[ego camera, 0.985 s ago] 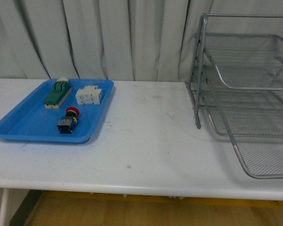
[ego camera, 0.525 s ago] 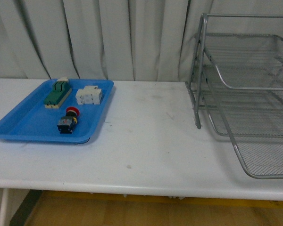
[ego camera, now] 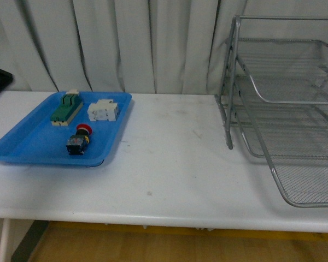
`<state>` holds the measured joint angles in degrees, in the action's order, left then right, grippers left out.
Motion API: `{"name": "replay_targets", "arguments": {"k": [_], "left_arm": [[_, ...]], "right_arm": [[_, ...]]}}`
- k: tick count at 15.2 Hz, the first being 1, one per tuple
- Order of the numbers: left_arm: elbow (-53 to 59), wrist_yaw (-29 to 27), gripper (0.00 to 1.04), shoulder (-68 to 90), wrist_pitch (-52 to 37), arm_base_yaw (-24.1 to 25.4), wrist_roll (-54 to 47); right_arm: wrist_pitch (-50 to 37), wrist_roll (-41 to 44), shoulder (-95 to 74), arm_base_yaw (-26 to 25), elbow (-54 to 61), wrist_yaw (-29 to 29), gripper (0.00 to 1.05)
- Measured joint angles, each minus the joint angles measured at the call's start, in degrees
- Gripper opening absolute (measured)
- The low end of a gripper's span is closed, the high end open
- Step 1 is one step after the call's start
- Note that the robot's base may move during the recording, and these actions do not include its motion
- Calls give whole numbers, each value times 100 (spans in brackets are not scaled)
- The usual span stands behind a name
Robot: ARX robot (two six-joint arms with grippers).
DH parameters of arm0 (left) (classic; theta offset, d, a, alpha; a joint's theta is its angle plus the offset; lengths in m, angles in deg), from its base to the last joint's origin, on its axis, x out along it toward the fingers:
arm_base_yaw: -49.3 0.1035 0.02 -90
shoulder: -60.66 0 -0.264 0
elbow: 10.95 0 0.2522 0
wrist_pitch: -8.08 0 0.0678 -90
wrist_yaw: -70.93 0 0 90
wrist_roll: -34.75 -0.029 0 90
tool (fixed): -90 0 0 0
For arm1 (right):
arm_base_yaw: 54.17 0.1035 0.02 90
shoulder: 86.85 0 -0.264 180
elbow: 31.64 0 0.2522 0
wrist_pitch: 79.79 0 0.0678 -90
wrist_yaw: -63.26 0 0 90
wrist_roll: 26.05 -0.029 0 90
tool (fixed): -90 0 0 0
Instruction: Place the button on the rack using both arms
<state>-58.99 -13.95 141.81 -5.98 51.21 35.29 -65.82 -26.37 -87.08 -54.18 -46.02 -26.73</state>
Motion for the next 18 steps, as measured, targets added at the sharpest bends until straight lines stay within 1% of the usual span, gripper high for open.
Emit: {"name": "replay_targets", "arguments": {"k": [1,4,6,9,10,13,14,18], "left_arm": [[-1718,-63,98,2295,737,-144,-494],[-3388,-63,98,3762,1635,-94,-776],[-4133,-74,98,4304,1952,-33,-955],[-4704,-33,98,4793,2376,66,-1108],[-4854,109,98,4935,2564,105,-1086],[-5003,278,98,5189,2736,131,-881],[-5040,435,98,5235,2782,136,-734],[-5086,542,98,5366,2791,87,-577]], "right_arm": [[0,0,0,0,0,0,98],[0,0,0,0,0,0,98],[0,-2,0,0,0,0,98],[0,0,0,0,0,0,98],[0,0,0,0,0,0,98],[0,0,0,0,0,0,98],[0,0,0,0,0,0,98],[0,-2,0,0,0,0,98]]}}
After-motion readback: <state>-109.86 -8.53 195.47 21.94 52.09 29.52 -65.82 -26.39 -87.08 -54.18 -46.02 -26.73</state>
